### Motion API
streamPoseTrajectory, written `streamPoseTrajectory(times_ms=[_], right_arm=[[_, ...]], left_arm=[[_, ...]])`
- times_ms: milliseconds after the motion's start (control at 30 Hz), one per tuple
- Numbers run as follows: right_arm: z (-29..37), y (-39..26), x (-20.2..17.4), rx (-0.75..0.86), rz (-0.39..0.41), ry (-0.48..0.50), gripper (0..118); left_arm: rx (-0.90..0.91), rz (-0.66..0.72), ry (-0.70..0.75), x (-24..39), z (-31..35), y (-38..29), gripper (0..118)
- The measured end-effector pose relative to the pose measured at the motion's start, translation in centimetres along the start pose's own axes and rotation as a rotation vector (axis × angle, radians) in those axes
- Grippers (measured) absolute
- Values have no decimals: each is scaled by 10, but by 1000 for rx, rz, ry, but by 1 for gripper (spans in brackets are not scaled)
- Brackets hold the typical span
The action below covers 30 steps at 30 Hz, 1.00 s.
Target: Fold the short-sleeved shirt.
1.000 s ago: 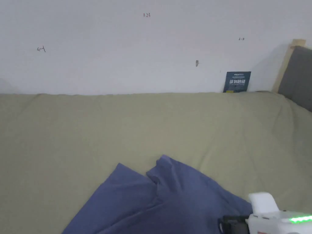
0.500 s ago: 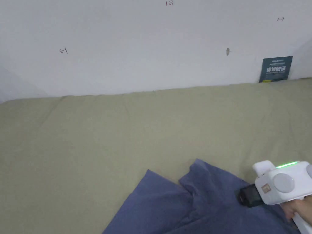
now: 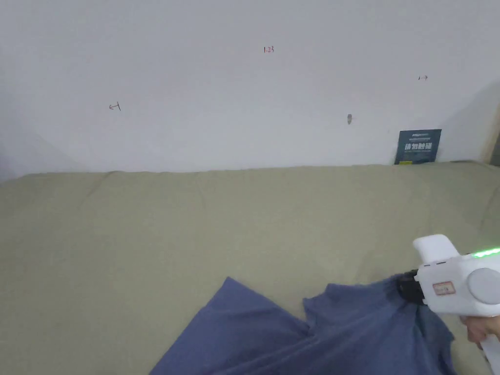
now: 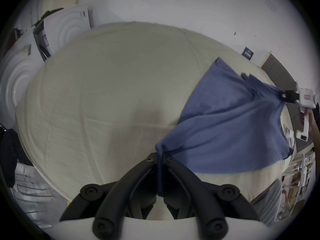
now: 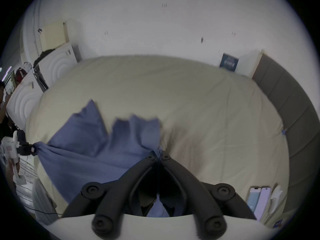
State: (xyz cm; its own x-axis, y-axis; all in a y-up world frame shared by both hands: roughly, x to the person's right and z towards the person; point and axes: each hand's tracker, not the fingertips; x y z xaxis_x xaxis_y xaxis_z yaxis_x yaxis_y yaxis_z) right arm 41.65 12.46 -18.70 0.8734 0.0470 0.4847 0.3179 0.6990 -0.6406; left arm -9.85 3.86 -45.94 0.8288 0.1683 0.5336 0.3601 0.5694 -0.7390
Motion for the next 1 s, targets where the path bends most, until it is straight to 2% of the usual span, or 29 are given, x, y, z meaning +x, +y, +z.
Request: streamPoseTrajectory(times_ms=[100,333,500,767,1000], right_arm=[[63,14,7,109,15,-44,2],[216,50,34,329,-43,-111,2],[291,65,46,447,-86,-145,2],[320,102,56,534,-136,-163,2],[304,138,55,521,-127,-185,2]], left_arm=[[116,15,-40,13,27,34,3],[342,-93,-19,75,120,120,3],[479,-100,-29,101,194,166,3],[559,-90,-40,112,258,201,3],[549,-112,18,113,264,225,3]])
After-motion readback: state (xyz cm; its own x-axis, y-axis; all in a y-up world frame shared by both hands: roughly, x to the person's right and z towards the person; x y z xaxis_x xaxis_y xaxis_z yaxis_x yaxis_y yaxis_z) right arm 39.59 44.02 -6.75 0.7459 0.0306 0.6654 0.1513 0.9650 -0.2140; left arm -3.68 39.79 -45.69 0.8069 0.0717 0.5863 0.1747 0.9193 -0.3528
